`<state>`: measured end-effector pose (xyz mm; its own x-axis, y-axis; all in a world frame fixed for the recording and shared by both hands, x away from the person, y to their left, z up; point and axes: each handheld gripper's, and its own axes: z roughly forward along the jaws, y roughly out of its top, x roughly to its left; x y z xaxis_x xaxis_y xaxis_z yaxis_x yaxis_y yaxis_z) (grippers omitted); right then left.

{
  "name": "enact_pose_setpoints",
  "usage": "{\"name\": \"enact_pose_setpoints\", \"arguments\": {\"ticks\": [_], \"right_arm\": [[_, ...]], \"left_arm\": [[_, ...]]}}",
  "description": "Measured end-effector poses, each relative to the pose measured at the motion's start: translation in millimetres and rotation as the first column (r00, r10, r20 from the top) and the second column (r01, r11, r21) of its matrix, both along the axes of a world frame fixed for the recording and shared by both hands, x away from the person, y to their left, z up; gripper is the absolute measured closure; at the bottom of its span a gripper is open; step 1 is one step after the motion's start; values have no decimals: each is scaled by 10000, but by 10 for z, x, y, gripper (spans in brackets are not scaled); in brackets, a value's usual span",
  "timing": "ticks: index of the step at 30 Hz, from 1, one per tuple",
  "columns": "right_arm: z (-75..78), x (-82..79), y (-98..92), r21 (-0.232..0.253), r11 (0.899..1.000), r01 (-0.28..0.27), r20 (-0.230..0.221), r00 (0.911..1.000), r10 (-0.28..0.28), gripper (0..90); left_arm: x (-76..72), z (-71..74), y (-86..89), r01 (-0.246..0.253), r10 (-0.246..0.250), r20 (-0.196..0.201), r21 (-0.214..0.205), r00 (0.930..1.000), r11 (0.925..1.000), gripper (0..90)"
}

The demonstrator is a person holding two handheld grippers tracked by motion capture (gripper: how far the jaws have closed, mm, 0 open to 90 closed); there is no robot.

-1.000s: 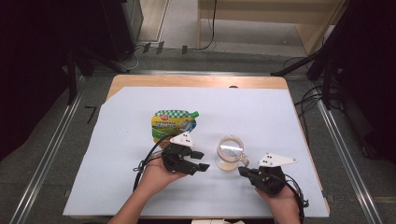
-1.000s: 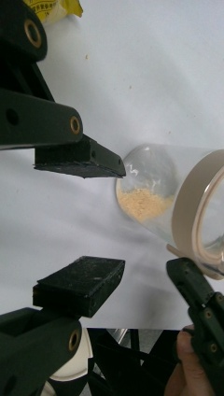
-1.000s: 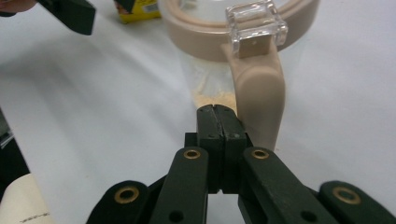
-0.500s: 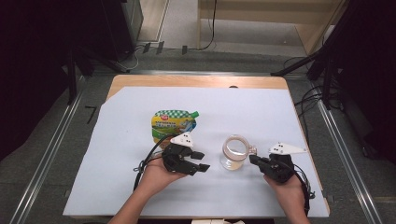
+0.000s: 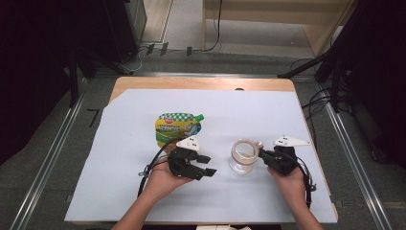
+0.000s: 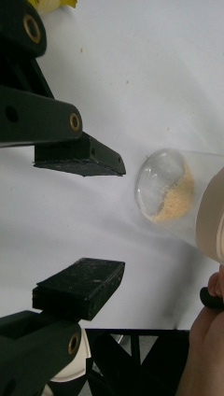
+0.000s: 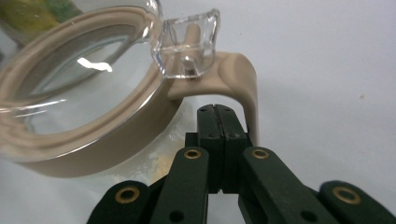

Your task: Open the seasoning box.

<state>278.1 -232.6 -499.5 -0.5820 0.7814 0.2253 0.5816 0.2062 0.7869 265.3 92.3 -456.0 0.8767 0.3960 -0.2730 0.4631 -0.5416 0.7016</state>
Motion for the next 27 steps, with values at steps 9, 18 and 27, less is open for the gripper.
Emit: {"name": "enact_pose_setpoints", "arguments": {"ticks": [9,18,27], "right_arm": [[-18,10,47,70,9998,-165,-55,9998,165,900],[-112,-30,246,-589,9955,-748,-332,9968,729,900],[-32,-106,241,-483,9964,-697,-189,9974,688,900]], "left_arm": [[20,5,-24,-145,150,114,-428,9998,9990,387],[23,1,-79,-92,103,263,-422,9996,9991,367],[52,41,-127,-192,198,203,-326,9996,9993,282]]}}
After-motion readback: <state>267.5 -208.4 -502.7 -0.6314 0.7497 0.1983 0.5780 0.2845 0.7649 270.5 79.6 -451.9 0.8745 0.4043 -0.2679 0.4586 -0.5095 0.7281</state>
